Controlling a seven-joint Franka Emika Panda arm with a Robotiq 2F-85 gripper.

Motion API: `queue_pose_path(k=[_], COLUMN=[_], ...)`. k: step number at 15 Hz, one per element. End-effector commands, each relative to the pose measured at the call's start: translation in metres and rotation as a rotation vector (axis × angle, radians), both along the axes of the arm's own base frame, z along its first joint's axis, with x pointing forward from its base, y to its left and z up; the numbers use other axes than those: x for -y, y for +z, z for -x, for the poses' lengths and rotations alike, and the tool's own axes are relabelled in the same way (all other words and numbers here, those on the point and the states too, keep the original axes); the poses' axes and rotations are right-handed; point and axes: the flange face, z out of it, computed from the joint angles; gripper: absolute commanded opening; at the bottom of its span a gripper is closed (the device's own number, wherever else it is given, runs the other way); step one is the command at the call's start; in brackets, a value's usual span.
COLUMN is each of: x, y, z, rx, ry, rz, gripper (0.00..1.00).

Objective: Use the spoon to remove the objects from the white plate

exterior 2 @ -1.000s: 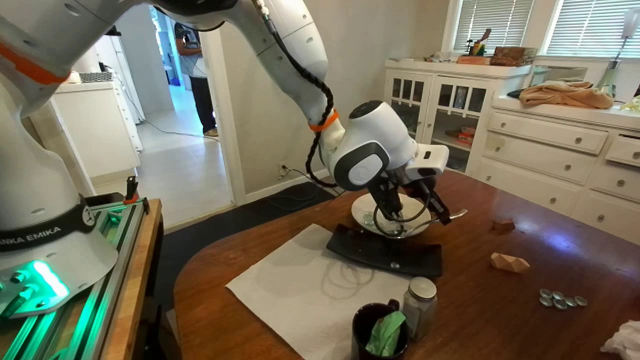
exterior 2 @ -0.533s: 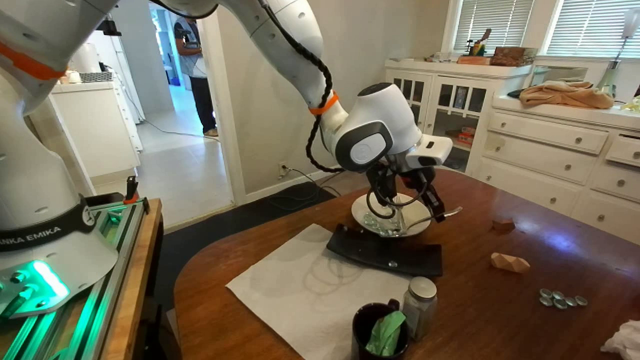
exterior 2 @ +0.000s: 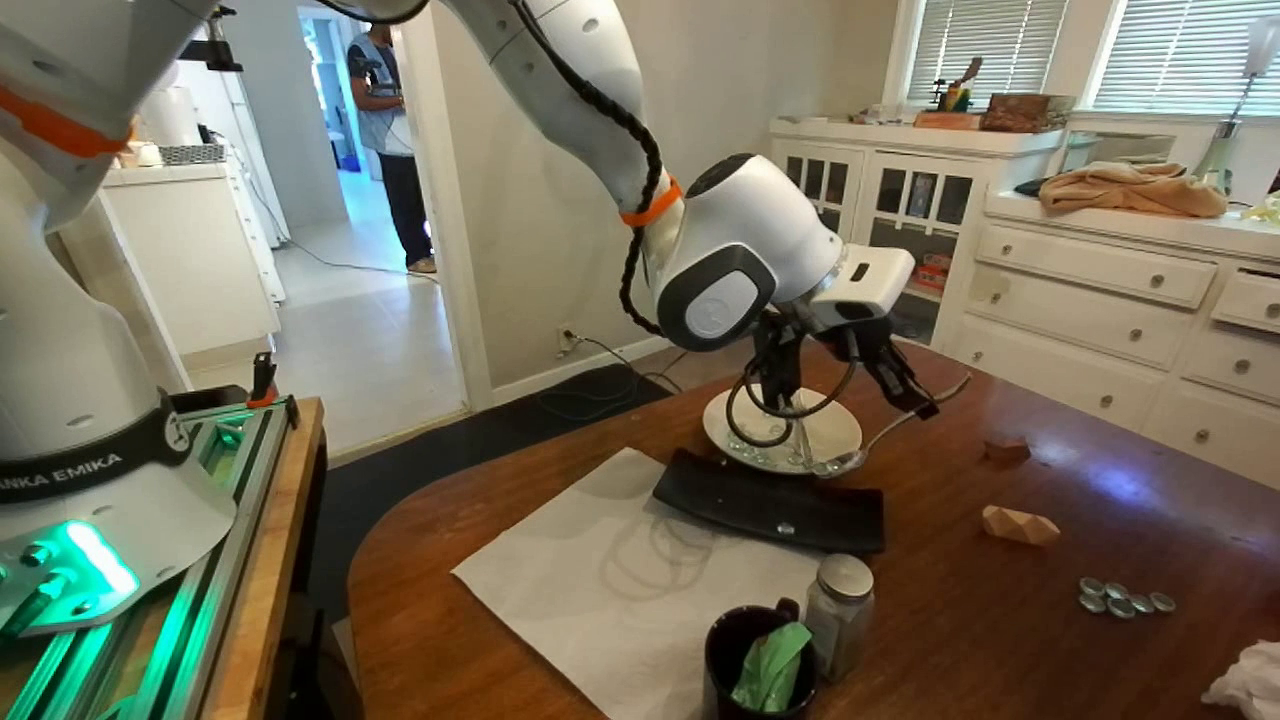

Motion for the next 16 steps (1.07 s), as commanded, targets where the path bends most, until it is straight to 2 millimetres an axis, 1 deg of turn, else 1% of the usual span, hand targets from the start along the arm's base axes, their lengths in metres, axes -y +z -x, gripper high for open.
queue_pose_path(k=[1,3,6,10,12,14,16], x=[0.012,0.016,0.014,0.02,0.021,0.025,0.034], y=[0.012,0.018,0.032,0.042,0.043,0.045,0.041], z=[0.023,0.031,0.039,0.046,0.047,0.041,0.039], rx=[0.056,0.102,0.193,0.157,0.114,0.079,0.007], ry=[-0.045,-0.055,-0.065,-0.173,-0.217,-0.271,-0.328], rz=[0.03,0.054,0.088,0.034,-0.009,-0.072,-0.139], gripper=[0.05,0.05,0.05,0.05,0.05,0.05,0.05])
